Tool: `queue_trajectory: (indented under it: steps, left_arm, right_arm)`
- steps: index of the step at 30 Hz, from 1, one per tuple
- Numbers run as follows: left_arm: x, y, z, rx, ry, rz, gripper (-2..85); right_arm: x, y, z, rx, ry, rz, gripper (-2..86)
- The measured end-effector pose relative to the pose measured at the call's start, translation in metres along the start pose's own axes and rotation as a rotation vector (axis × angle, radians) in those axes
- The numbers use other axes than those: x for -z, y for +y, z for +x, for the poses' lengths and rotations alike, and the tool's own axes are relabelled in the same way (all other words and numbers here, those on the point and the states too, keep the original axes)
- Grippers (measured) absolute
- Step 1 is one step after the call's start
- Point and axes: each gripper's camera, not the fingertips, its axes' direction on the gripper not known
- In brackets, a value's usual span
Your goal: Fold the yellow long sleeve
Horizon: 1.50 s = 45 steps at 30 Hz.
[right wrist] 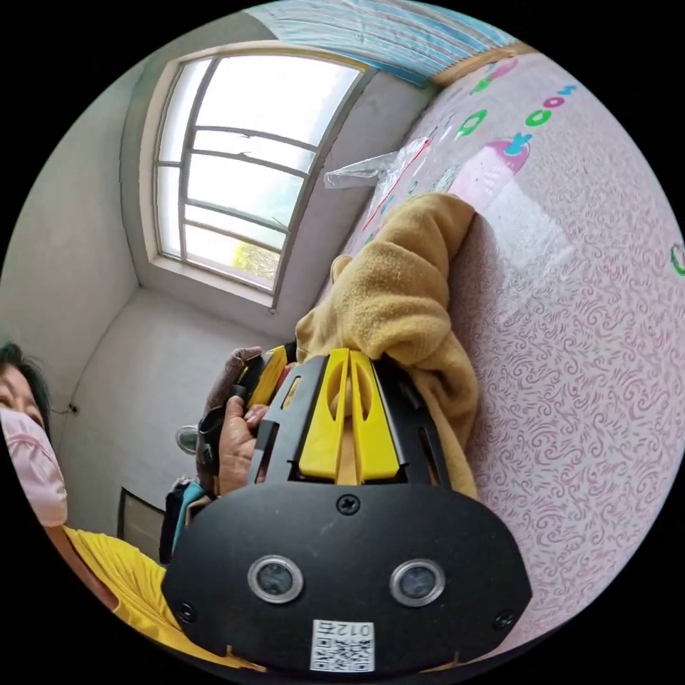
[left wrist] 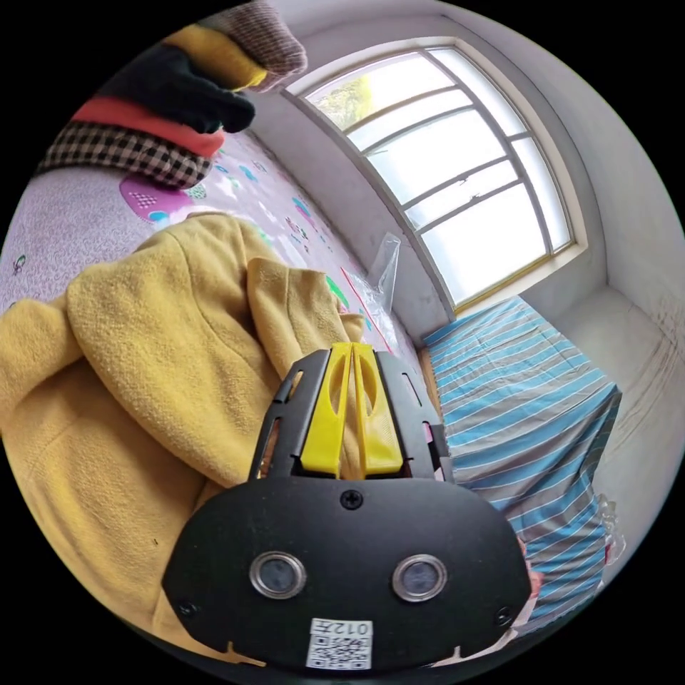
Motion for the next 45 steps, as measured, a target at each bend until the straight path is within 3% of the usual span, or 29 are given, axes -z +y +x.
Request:
queue_trajectory:
  steps: [3, 8, 13, 18, 22, 29, 32, 41, 45]
  left_arm:
    - [0.013, -0.001, 0.020, -0.034, 0.028, 0.055, 0.5]
    - [0.043, -0.027, 0.060, -0.097, -0.172, 0.200, 0.9]
    - [-0.042, -0.121, 0.108, -0.479, -0.343, -0.268, 3.5]
    - [-0.132, -0.150, 0.124, -0.792, -0.460, -0.684, 7.4]
    - [-0.172, -0.143, 0.130, -0.936, -0.560, -0.767, 8.4]
    - [-0.203, -0.134, 0.141, -1.001, -0.439, -0.884, 5.8]
    - [-0.210, -0.137, 0.140, -0.996, -0.500, -0.891, 2.2]
    - [-0.165, -0.164, 0.139, -1.020, -0.255, -0.992, 0.0]
    - [-0.120, -0.198, 0.131, -0.926, 0.015, -0.955, -0.1]
  right_arm:
    - [0.012, -0.016, 0.001, 0.022, -0.003, -0.062, 0.7]
    - [0.042, -0.036, 0.004, 0.015, -0.002, -0.056, 0.7]
    - [0.069, -0.055, 0.008, 0.001, -0.021, -0.058, 0.7]
    - [0.089, -0.068, 0.011, -0.016, -0.041, -0.057, 0.7]
    - [0.101, -0.075, 0.011, -0.025, -0.055, -0.057, 0.7]
    - [0.112, -0.079, 0.008, -0.031, -0.066, -0.059, 0.7]
    - [0.113, -0.078, 0.005, -0.028, -0.066, -0.059, 0.7]
    - [0.102, -0.062, -0.026, 0.080, -0.027, -0.084, 0.7]
    - [0.117, -0.053, -0.071, 0.278, 0.110, 0.014, 0.7]
